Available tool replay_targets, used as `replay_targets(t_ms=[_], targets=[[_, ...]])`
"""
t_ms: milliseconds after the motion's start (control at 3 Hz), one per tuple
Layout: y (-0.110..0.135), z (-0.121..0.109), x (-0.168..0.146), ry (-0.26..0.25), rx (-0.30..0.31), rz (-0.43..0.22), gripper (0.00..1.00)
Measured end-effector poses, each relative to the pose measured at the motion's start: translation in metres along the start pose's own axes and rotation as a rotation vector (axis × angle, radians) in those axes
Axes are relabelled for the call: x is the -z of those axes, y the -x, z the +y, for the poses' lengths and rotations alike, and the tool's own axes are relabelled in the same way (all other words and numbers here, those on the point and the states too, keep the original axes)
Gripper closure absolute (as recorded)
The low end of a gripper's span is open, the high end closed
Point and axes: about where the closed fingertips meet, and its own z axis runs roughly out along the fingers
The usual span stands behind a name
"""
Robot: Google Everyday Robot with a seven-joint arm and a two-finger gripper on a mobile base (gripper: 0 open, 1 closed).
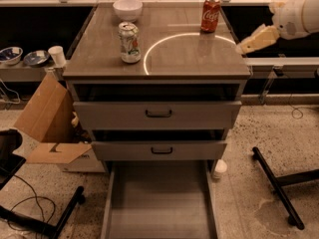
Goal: Place coke can into bottom drawer
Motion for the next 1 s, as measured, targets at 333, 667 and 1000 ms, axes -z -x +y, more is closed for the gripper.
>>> replay_targets(t_ms=[333, 667, 1000], targets=[[0.013, -0.037, -0.046, -0.042, -0.038, -0.127, 0.0], [0.025, -0.06, -0.098, -0.06, -0.133, -0.233, 0.0], [0.038, -0.082, -0.138, -0.106, -0.236, -0.297, 0.0]])
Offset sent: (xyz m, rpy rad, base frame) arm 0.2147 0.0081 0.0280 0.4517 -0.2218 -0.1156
